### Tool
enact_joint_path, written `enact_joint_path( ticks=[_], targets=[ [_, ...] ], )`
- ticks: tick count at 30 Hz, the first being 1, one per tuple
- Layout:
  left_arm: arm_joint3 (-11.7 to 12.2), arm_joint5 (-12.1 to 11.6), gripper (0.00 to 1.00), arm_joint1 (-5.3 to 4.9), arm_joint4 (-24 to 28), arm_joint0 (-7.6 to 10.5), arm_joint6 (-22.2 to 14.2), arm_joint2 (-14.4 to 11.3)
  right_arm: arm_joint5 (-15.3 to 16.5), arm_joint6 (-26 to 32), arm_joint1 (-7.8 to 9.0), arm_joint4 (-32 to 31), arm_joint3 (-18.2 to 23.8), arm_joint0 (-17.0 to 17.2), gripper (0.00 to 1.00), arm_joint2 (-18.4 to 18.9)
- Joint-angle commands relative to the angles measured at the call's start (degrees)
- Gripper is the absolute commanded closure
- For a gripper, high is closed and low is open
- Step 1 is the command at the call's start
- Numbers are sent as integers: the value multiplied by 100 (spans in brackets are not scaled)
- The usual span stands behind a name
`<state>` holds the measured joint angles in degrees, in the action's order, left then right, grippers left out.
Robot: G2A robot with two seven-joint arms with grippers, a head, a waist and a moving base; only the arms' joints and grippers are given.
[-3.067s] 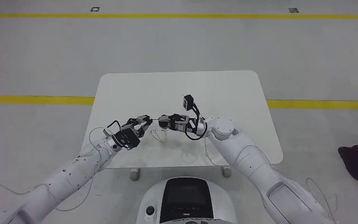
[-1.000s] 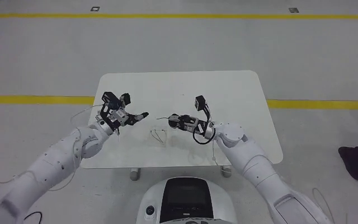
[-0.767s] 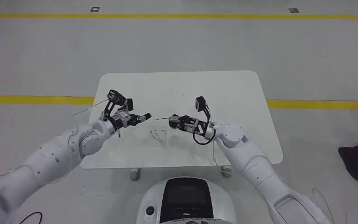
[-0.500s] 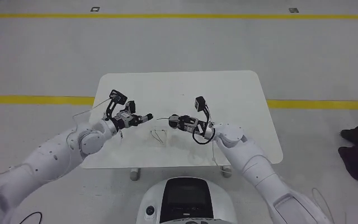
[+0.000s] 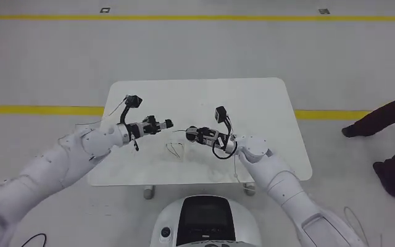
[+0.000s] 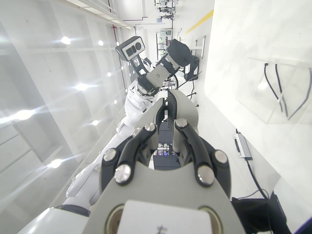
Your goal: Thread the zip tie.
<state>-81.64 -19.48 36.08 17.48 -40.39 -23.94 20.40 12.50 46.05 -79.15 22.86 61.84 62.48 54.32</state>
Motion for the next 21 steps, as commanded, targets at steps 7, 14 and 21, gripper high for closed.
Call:
enact_joint_path(
  ticks=[7,14,21],
  targets=[
    [672,0,0,287,1678,-652,-2874,1546,0,0,0,0,0,0,100,0],
    [1983,0,0,1067,2893,-1473,-5570,3236,0,0,0,0,0,0,100,0],
    [2383,0,0,1650,2318,-1795,-5570,3727,0,0,0,0,0,0,100,0]
  ],
)
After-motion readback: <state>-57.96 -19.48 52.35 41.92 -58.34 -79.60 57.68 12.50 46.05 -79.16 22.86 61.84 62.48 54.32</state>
